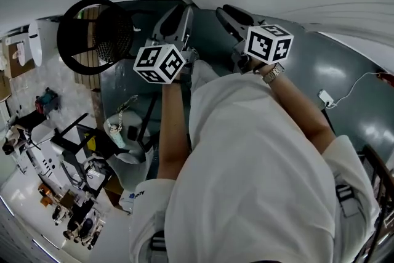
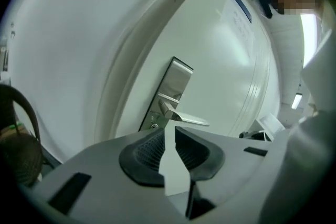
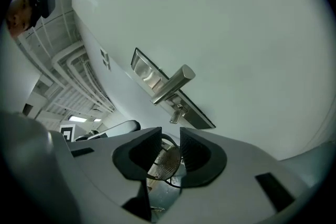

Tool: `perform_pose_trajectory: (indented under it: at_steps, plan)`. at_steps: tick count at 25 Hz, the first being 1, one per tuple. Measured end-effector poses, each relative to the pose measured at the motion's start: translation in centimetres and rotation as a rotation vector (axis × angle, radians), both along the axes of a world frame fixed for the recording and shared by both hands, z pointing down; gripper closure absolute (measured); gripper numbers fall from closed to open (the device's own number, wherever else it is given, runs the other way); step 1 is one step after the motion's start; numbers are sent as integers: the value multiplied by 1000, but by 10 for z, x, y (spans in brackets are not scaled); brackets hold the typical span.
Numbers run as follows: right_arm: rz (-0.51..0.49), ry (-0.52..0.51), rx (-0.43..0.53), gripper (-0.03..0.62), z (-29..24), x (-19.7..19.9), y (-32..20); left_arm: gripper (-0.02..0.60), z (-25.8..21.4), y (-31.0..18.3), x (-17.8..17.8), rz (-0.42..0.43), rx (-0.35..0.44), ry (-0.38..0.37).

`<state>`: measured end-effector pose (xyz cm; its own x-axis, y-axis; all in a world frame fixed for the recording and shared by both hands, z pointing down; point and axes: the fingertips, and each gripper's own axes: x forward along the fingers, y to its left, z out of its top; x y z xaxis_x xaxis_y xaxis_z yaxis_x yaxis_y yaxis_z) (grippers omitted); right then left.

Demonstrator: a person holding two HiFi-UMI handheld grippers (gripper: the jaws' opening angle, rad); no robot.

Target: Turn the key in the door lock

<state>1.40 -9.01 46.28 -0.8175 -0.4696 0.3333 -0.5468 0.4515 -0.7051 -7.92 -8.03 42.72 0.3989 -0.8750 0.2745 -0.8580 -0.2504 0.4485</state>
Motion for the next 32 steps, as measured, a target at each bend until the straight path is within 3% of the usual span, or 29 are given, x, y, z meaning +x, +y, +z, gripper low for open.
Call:
perform_pose_trajectory:
  at_steps: [3, 12, 20, 24, 29, 32]
  plan:
    - [72, 13, 9, 505, -2, -6, -8, 545, -1, 1, -7, 65, 13, -80]
    - [386, -83, -86, 505, 19, -38, -24, 572, 7, 1, -38, 325, 37, -130]
    - [572, -317, -161, 458, 28, -38, -52, 572, -7, -4, -45, 424, 57, -171]
    - [576, -473, -238, 459, 42, -47, -61, 572, -6, -7, -49, 402, 31, -179]
    - [539, -497, -202, 471, 45, -47, -68, 572, 1, -6, -51, 368, 4, -198]
    - [499, -528, -174, 533, 34, -50, -71, 572, 6, 0, -53, 354, -20, -213]
